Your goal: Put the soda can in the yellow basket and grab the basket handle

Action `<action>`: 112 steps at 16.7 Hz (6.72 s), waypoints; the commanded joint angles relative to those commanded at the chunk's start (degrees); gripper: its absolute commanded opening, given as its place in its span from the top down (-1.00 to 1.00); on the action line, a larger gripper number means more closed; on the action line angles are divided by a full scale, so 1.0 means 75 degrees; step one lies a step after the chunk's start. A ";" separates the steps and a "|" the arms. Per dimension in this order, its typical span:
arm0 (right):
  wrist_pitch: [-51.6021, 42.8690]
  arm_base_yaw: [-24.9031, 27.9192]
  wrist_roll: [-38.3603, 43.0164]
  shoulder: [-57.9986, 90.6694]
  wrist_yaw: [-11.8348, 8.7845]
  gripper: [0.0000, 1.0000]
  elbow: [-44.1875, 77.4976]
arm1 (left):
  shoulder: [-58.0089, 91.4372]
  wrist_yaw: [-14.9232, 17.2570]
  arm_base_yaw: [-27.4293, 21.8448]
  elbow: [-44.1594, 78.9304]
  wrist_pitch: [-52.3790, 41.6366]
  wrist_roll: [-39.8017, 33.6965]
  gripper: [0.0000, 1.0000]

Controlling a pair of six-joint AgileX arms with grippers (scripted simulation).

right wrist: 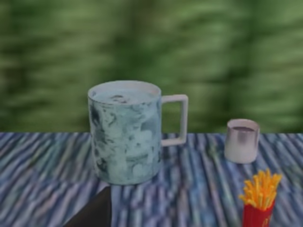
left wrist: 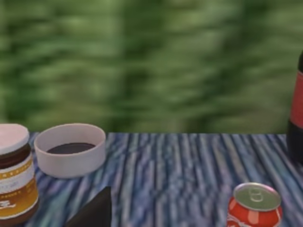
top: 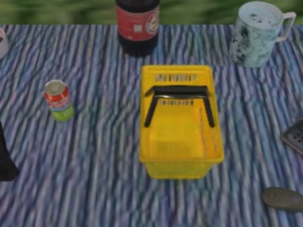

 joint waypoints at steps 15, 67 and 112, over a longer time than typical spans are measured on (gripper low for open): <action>0.0000 0.0000 0.0000 0.0000 0.0000 -1.00 0.0000 | 0.6742 0.0029 -0.0493 0.5905 -0.3860 0.2151 -1.00; 0.0000 0.0000 0.0000 0.0000 0.0000 -1.00 0.0000 | 1.7740 0.0034 -0.1117 1.3771 -0.8046 0.5181 1.00; 0.0000 0.0000 0.0000 0.0000 0.0000 -1.00 0.0000 | 1.8210 0.9805 -0.2216 1.0107 0.7855 0.0299 1.00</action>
